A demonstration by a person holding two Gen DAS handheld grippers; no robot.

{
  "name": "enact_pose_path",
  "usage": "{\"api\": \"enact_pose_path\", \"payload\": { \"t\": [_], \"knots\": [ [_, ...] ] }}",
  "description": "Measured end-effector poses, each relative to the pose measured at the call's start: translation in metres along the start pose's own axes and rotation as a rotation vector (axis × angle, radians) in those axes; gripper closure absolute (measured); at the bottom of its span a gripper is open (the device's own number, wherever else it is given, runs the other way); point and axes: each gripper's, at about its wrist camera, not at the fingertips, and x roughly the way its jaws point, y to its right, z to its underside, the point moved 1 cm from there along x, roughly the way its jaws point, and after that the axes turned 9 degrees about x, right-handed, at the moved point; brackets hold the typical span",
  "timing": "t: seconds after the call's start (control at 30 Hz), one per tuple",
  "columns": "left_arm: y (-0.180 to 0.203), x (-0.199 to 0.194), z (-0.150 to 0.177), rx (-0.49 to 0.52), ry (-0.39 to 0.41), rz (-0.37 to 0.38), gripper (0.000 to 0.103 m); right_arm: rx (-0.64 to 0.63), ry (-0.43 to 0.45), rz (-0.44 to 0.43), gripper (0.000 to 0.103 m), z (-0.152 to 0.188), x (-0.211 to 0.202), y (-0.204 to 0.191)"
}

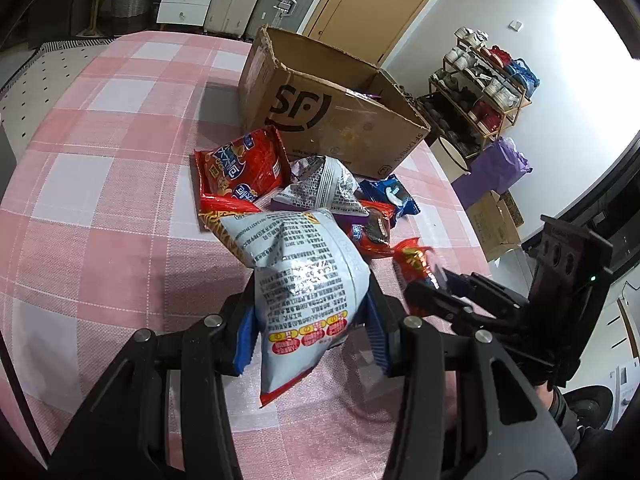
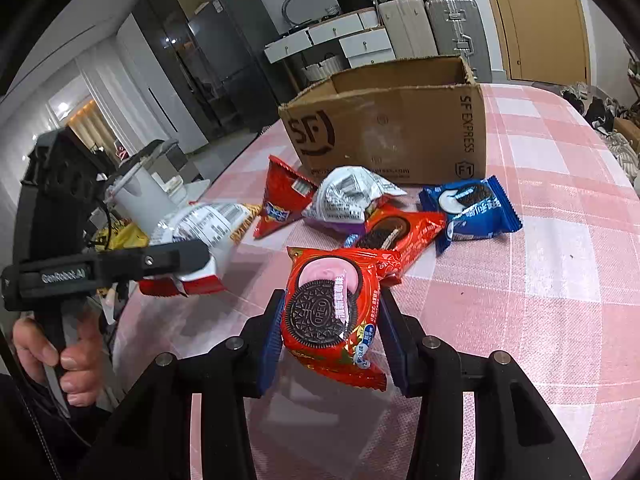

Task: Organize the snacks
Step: 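Carry both packets over the box and open both grippers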

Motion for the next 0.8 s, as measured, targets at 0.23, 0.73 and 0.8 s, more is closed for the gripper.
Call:
{"api": "enact_pose_path", "payload": {
  "t": [0.23, 0.73, 0.8],
  "knots": [
    [0.005, -0.005, -0.008, 0.010, 0.018, -0.003, 0.061, -0.012, 0.055, -0.027, 0.058, -0.017, -0.021, -0.006],
    [0.026, -0.025, -0.065, 0.065, 0.098, -0.003, 0.061, -0.067, 0.153, -0.094, 0.058, -0.086, -0.056, -0.028],
    [0.029, -0.027, -0.077, 0.077, 0.110, -0.007, 0.061, -0.076, 0.163, -0.101, 0.058, -0.097, -0.060, -0.031]
  ]
}}
